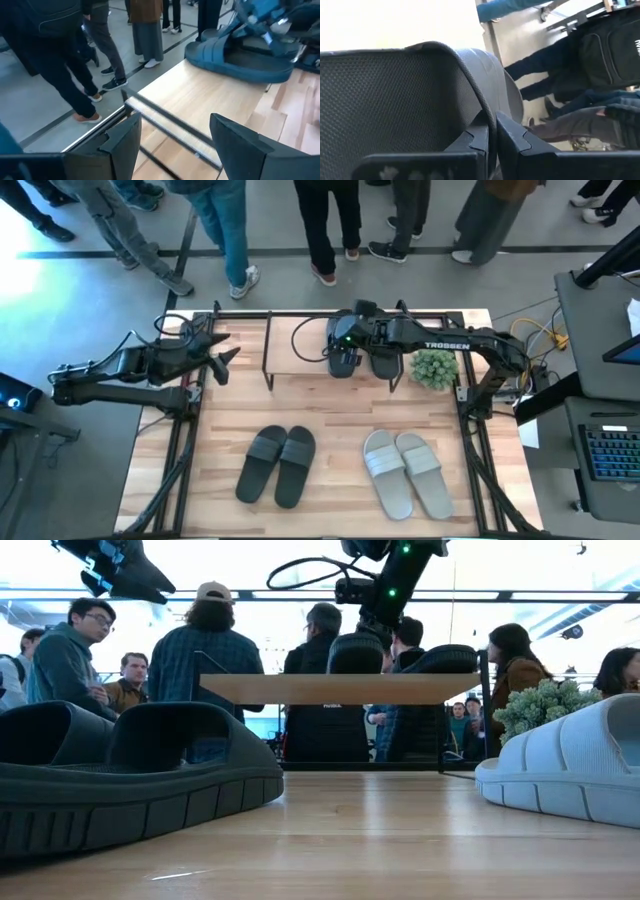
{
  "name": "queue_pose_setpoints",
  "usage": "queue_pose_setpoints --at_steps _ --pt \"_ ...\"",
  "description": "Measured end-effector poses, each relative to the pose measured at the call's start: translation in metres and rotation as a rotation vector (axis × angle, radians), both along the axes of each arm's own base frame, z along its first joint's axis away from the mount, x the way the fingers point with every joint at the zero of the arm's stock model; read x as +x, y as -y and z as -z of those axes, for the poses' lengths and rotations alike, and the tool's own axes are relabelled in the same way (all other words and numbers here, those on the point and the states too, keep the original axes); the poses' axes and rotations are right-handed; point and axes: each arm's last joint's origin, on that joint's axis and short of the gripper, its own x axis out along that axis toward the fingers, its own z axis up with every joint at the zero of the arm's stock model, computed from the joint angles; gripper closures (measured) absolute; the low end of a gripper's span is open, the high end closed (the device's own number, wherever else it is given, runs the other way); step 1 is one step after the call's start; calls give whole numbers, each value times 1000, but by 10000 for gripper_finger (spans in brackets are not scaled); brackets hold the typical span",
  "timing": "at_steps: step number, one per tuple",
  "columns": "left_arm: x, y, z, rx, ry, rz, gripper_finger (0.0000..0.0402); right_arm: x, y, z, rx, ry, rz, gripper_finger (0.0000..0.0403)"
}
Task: Pick and place slides into the shelf
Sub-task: Put the black slide on the shelf
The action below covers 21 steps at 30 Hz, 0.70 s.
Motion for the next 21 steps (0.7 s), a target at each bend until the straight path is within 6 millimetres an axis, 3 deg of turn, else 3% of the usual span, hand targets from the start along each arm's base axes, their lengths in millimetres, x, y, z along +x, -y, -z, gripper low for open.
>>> queue_pose_setpoints --at_steps 10,21 --pt "22 0 0 20 -11 61 180 -7 -3 -11 -32 15 5 390" --pt "56 -1 4 36 -64 121 180 -16 -5 10 37 -49 34 384"
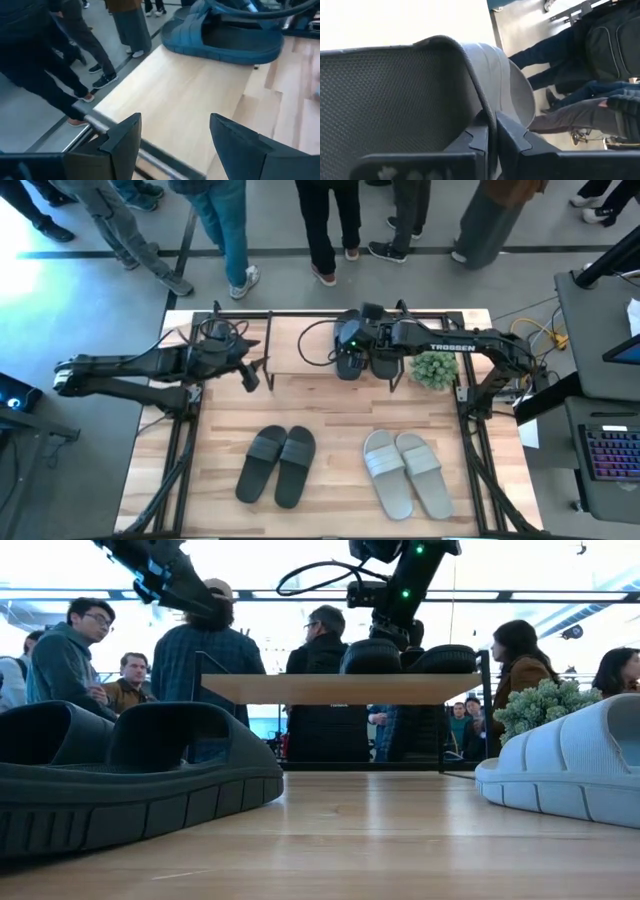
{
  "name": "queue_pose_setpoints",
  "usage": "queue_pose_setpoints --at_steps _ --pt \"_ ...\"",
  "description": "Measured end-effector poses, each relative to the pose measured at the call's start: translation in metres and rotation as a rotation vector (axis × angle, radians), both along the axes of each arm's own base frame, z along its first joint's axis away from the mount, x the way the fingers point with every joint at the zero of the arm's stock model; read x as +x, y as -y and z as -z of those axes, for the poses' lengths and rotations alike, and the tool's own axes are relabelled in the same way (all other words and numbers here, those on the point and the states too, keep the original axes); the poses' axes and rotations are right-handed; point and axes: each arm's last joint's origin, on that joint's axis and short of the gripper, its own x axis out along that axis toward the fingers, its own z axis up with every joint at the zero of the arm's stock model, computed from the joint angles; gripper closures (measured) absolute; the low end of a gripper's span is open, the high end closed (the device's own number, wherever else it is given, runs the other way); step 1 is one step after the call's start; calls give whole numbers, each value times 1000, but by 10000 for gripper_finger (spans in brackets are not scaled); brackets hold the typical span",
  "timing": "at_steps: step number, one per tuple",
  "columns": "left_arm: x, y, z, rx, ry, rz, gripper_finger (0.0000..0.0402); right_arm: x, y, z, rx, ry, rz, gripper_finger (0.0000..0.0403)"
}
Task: Pick and place slides into the shelf
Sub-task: Put the black slide on the shelf
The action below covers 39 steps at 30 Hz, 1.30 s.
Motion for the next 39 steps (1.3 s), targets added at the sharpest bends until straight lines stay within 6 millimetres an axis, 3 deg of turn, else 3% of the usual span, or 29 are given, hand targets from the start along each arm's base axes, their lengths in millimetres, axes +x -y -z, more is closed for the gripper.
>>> queue_pose_setpoints --at_steps 16,25,29,34,39 --pt "29 -1 -15 -17 -1 36 180 -4 -2 -6 -11 -10 21 216" --pt "37 -1 -13 -18 -17 39 180 -20 -19 -34 -12 92 21 207" --pt "49 -5 -11 -37 11 107 180 -31 -35 -57 0 161 11 207" --pt "71 -26 -6 -85 82 168 187 -58 -46 -85 98 333 151 209" --pt "93 -56 1 -115 78 135 236 -94 -49 -101 200 462 324 230"
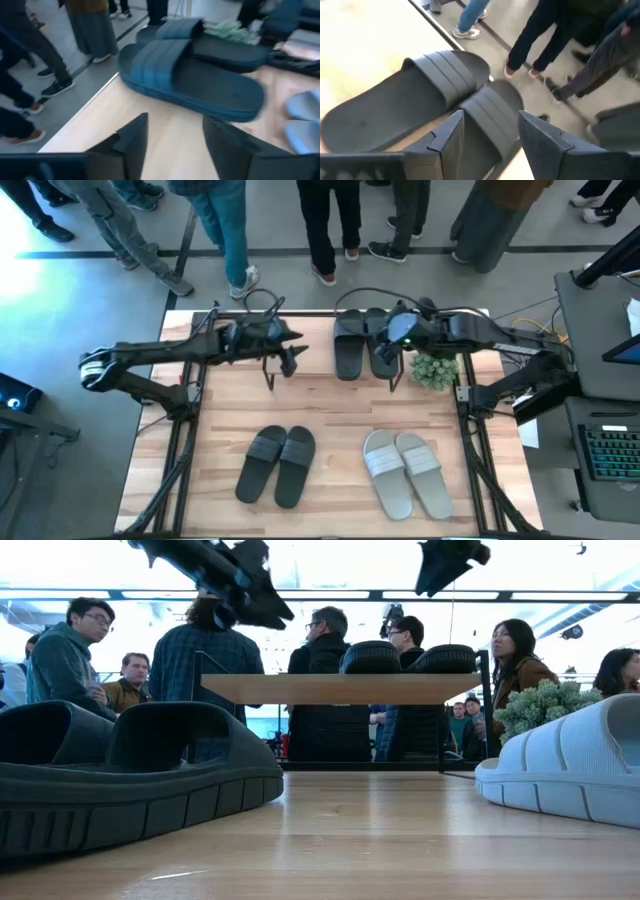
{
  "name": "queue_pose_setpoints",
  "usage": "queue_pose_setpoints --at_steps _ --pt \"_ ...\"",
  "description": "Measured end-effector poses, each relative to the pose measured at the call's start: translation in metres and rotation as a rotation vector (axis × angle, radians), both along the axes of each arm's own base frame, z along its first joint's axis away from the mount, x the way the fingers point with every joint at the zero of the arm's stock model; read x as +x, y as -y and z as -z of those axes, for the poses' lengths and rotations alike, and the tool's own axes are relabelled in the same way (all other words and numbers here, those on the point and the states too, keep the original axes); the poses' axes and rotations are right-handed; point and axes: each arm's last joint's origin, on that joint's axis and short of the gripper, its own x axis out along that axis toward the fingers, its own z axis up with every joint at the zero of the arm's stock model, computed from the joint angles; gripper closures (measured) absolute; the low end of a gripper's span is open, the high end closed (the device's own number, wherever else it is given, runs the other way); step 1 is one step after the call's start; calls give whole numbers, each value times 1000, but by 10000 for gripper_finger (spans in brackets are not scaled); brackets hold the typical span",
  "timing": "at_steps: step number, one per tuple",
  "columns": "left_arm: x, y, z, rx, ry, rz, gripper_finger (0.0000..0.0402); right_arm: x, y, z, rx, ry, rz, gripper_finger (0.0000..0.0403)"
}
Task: Pick and place slides into the shelf
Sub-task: Put the black slide on the shelf
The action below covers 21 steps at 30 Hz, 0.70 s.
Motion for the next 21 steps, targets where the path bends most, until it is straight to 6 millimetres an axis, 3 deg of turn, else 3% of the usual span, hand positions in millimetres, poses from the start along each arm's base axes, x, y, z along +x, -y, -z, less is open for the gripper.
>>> queue_pose_setpoints --at_steps 8,13,21 --pt "42 -26 20 143 -172 110 385 -26 -3 -11 27 73 33 257" --pt "67 -34 26 229 -232 163 390 -27 -3 -10 29 63 32 266" --pt "93 -44 36 203 -250 201 389 -24 -3 -8 35 41 21 275"
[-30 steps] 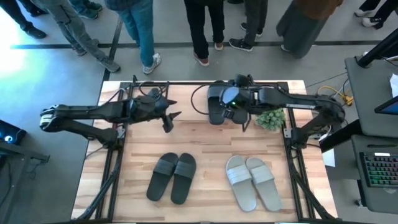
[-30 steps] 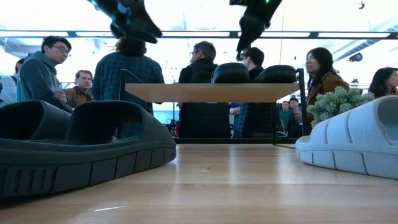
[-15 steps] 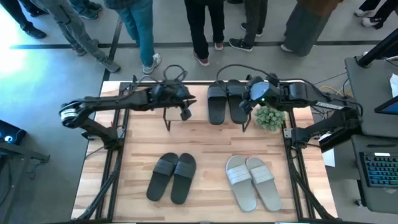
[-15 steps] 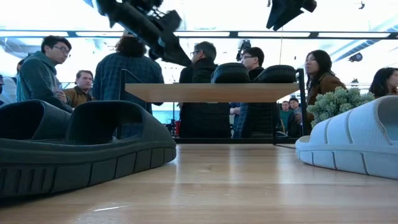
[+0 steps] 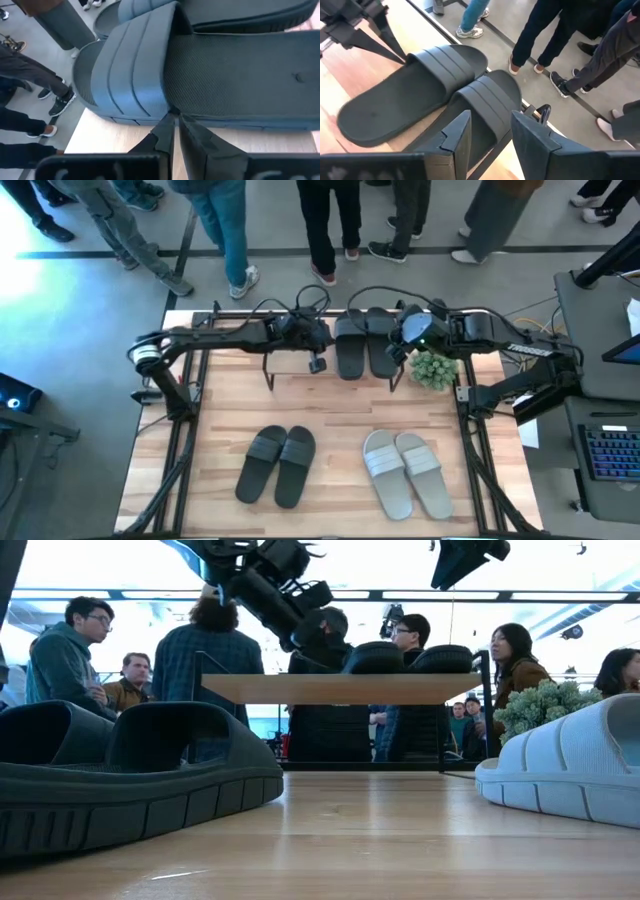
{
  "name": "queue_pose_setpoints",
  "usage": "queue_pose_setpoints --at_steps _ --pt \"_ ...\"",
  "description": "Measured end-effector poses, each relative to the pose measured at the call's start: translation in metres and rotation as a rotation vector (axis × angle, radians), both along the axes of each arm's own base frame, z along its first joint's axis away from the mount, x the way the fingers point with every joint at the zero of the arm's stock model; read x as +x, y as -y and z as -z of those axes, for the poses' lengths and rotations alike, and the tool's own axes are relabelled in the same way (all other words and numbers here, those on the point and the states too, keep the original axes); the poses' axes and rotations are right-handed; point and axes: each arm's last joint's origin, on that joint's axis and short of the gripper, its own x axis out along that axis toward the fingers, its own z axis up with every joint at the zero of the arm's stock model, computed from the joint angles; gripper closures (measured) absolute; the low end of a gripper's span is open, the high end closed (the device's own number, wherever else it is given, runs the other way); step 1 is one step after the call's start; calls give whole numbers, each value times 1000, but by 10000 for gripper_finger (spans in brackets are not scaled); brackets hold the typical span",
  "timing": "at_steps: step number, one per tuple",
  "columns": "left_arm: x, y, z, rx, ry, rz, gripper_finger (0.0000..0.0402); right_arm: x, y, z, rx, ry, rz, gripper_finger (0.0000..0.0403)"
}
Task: Pick and place slides into the shelf
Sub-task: Put the black slide on the shelf
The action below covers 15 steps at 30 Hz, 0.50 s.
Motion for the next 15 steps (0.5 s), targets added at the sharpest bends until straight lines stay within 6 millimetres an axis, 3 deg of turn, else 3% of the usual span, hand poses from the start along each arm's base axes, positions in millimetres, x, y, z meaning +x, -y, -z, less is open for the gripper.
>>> queue_pose_setpoints --at_steps 7,15 --pt "6 -3 0 -1 -5 -2 389 -1 0 0 1 -10 0 273" --pt "-15 -1 1 33 -176 -80 389 -4 -1 3 11 -51 -6 279"
